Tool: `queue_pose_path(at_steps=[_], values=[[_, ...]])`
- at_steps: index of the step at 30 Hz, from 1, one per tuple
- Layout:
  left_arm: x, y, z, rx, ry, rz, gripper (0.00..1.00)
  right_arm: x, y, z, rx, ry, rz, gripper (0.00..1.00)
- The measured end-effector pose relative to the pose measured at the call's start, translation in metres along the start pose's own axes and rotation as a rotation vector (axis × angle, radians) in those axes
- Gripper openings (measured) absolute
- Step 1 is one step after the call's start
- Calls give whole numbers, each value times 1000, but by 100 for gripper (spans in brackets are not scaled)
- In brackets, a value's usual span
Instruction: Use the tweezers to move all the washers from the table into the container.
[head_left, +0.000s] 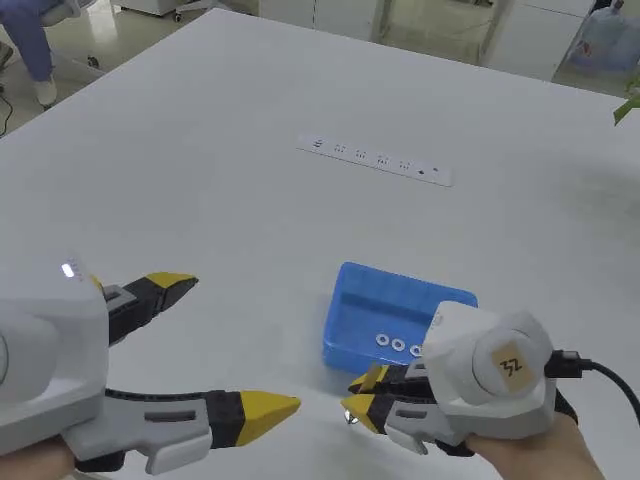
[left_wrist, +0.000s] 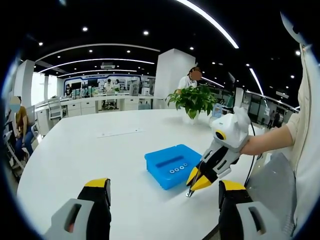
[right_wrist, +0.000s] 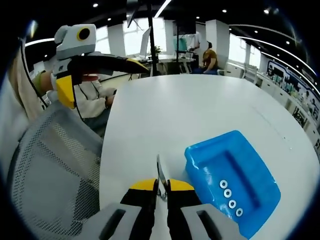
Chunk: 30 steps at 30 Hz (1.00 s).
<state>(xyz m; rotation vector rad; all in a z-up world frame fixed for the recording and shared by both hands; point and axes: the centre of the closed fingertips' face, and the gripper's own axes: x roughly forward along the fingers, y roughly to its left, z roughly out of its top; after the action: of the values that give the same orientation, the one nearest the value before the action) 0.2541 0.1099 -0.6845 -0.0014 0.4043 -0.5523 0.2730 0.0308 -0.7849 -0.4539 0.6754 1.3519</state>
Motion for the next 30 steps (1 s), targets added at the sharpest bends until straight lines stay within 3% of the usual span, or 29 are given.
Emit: queue_pose_path(at_steps=[5, 9, 14, 20, 26, 30], values=[[-1, 0, 0, 2, 2, 1, 91, -1, -6, 1, 80, -49, 0, 3], [0, 0, 1, 4, 0, 0, 91, -5, -12, 1, 214, -92, 1, 3], [0, -1, 2, 2, -4, 1, 91, -19, -16, 10, 231, -137, -8, 3], [3, -4, 2, 8, 0, -11, 91, -38, -24, 33, 234, -208, -29, 3], [4, -5, 4, 11, -1, -19, 91, -49, -45, 58, 221, -262, -78, 3], [4, -5, 4, 13, 0, -20, 91, -46, -58, 67, 226, -275, -94, 3]])
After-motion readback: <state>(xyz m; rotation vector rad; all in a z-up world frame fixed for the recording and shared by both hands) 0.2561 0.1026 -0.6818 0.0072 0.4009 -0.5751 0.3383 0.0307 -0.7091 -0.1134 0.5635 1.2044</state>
